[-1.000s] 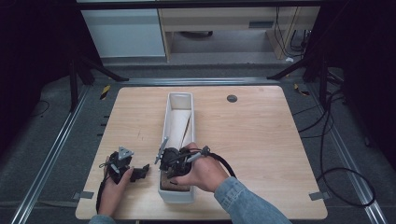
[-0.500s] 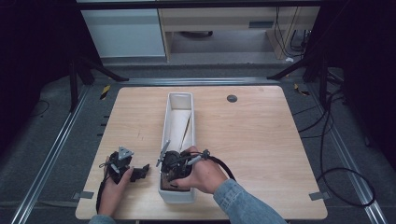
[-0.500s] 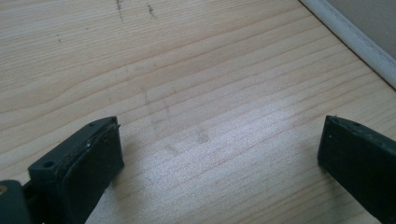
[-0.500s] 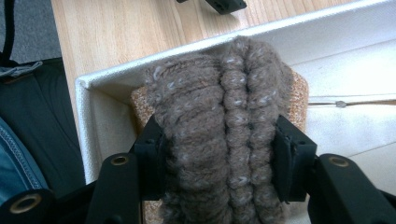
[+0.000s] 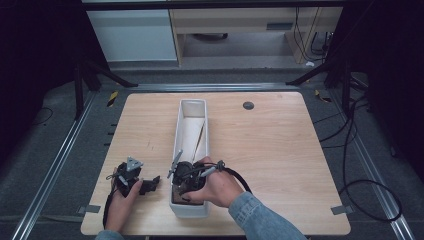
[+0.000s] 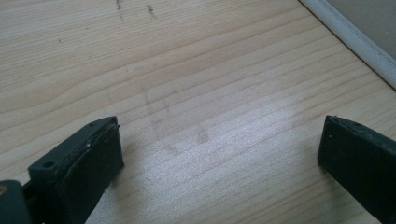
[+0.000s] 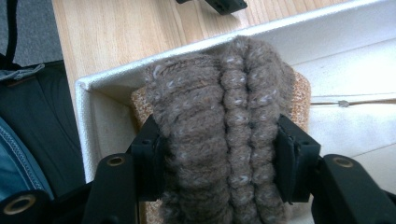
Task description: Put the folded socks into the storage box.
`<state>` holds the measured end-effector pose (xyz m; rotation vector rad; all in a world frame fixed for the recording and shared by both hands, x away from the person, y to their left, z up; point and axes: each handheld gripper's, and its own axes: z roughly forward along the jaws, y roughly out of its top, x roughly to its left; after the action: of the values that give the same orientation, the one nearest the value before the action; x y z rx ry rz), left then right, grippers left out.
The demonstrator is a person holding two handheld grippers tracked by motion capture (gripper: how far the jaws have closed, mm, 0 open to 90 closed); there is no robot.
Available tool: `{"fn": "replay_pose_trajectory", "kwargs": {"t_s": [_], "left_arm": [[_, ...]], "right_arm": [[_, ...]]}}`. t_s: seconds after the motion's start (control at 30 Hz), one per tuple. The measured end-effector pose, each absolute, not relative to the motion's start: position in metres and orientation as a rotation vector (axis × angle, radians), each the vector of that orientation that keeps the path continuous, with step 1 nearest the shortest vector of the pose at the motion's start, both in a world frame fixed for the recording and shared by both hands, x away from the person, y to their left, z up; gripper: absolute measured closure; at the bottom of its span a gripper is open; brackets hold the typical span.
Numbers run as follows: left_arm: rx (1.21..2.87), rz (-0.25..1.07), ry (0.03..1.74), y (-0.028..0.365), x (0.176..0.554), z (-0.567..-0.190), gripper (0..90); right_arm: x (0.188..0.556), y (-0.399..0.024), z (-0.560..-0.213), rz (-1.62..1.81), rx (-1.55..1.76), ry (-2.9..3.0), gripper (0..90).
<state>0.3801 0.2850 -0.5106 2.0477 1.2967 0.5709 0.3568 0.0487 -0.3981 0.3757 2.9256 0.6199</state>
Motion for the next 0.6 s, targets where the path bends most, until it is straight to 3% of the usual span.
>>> {"fn": "replay_pose_trajectory", "kwargs": {"t_s": [0.6], "left_arm": [[2.048, 0.571, 1.296, 0.2850, 0.3801, -0.5106, 0.0]], "right_arm": [[0.3564, 0.0476, -0.4034, 0.643, 0.402, 2.930, 41.2]]}}
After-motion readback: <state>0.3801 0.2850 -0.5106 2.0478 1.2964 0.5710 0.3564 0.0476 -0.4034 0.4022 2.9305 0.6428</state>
